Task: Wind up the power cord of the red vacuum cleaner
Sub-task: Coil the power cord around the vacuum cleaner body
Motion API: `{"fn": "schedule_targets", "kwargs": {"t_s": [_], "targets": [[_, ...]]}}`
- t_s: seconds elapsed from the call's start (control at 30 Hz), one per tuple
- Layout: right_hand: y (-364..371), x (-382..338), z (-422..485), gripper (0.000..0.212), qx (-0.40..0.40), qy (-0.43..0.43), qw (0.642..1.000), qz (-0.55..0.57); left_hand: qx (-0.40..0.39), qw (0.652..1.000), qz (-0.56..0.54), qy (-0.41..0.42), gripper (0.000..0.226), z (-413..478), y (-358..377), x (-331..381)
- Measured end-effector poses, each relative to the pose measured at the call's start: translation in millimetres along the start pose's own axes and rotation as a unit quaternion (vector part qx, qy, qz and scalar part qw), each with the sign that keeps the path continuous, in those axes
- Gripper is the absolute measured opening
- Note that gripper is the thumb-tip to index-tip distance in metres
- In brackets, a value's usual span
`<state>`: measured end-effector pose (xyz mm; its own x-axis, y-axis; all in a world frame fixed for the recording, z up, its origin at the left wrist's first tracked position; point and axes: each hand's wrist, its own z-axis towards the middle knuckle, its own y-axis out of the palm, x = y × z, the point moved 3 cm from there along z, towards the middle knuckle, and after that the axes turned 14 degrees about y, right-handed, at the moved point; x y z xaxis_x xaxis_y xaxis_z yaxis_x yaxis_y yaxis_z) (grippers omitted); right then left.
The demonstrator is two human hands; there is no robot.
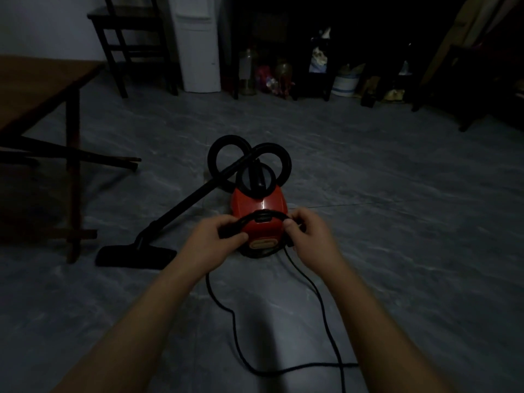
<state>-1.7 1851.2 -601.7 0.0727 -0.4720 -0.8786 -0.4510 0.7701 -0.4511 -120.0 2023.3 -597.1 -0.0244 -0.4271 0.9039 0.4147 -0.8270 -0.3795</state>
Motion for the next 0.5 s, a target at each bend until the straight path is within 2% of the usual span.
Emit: {"fn": "schedule_targets", "kwargs": {"t_s": [0.2, 0.37, 0.5], "targets": [[-12, -10, -5, 0.020, 0.019, 0.079, 0.984, 0.162, 0.073, 0.991, -0.106, -0.046, 0.016, 3, -2, -4], [-1, -13, -10, 0.017, -0.025, 0.144, 0.958, 0.249, 0.114, 0.978, -0.172, -0.038, 0.018, 7, 4, 2], [4, -13, -14, 0.012, -0.043, 0.149, 0.949, 0.274, 0.149, 0.969, -0.195, -0.019, 0.038, 6, 10, 4]]}}
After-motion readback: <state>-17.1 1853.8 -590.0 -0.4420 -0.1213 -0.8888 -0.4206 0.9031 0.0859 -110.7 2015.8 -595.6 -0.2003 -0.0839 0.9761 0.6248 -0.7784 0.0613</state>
